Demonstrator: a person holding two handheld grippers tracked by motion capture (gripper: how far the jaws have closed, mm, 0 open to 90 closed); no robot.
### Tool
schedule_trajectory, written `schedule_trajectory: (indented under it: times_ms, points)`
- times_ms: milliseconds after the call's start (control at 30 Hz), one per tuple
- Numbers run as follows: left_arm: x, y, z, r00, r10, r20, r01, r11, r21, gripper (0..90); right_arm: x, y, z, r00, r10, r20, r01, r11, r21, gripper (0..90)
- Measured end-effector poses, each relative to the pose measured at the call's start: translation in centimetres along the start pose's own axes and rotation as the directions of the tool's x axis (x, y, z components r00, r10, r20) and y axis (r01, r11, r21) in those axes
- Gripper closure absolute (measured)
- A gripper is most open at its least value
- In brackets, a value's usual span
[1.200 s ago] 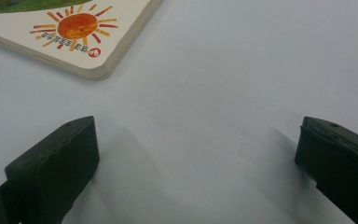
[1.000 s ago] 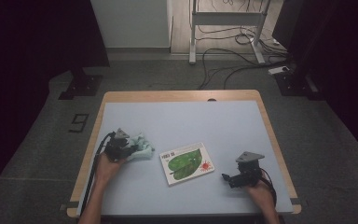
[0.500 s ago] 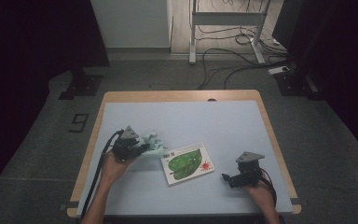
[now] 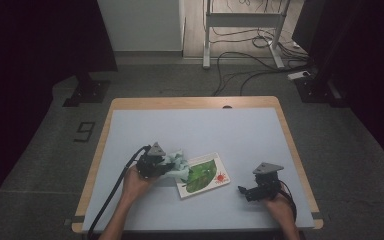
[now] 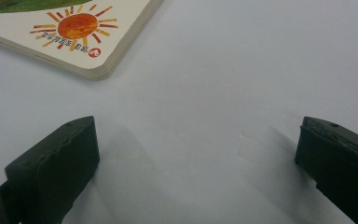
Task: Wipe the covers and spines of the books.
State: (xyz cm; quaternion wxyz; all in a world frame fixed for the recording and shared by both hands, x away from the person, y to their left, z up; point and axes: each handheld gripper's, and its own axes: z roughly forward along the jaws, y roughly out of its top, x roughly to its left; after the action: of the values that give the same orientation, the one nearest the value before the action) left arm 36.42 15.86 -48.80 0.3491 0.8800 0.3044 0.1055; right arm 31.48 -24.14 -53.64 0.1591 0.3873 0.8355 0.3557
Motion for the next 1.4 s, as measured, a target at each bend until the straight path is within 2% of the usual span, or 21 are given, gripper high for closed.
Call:
schedule_trajectory:
  times_ms: [133, 400, 600, 1400]
  points:
    - [-0.5, -0.2, 0.9, 0.9997, 0.022, -0.007, -0.022, 0.9994, 0.027, 75.3, 0.0, 0.0, 0.0, 1.0000, 0.000, 0.000, 0.000, 1.000, 0.000, 0.0]
    - [-0.7, 0.4, 1.8, 0.9999, 0.014, 0.010, -0.014, 0.9999, 0.007, 75.6, 0.0, 0.0, 0.0, 1.0000, 0.000, 0.000, 0.000, 1.000, 0.000, 0.0]
    - [-1.1, 1.5, 2.8, 0.9992, 0.018, 0.036, -0.019, 0.9997, 0.018, 75.6, 0.0, 0.0, 0.0, 1.0000, -0.001, 0.000, 0.001, 1.000, 0.000, 0.0]
    - [-2.2, 5.6, 7.0, 0.9961, 0.030, 0.082, -0.032, 0.9993, 0.021, 75.4, 0.0, 0.0, 0.0, 1.0000, 0.000, 0.000, 0.000, 1.000, -0.001, 0.0]
